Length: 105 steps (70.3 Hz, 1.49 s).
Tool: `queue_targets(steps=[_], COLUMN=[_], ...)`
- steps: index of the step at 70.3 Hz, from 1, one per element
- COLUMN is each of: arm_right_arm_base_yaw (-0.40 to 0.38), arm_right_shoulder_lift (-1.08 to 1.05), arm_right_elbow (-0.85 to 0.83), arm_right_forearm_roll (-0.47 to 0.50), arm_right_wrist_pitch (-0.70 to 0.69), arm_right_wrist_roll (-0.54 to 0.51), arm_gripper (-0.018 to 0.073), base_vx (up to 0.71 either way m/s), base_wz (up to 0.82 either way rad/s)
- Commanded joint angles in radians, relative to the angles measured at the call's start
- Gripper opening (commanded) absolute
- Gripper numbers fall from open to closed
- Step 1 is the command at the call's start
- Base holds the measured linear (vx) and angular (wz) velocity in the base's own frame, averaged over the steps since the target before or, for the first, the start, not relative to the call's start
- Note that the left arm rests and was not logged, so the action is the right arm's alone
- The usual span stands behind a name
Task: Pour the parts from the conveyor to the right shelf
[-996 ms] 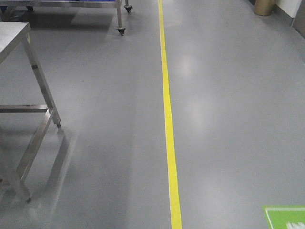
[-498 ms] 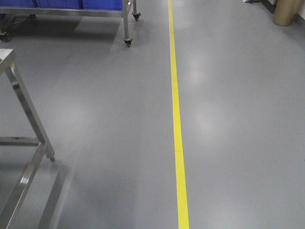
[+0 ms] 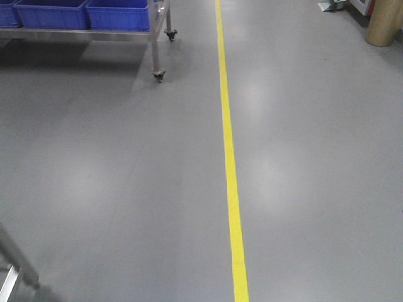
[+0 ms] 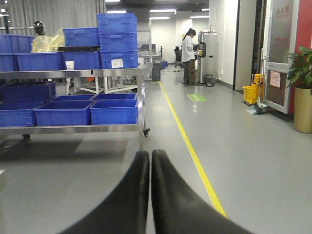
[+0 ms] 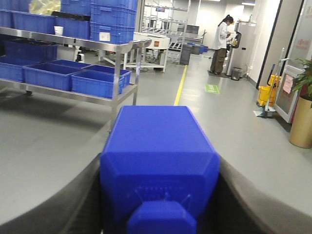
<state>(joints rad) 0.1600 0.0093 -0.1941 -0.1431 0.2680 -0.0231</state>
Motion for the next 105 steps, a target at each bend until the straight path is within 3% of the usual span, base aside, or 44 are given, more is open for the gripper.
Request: queue_targets(steps=[1,105], arm_right_arm_base_yaw=[-0.004,-0.004], arm_right_shoulder_lift=[0.015,0.015], arm_right_elbow=[-0.029,-0.029], arm_right_forearm_roll=[-0.01,-0.01], arm_right_wrist_pitch=[-0.086,-0.086], arm_right_wrist_roll=[-0.012,-0.012], arm_gripper=[-0.0009,-0.0009], base_vx=[0.73,0.66], base_wz=[-0.16,-0.03])
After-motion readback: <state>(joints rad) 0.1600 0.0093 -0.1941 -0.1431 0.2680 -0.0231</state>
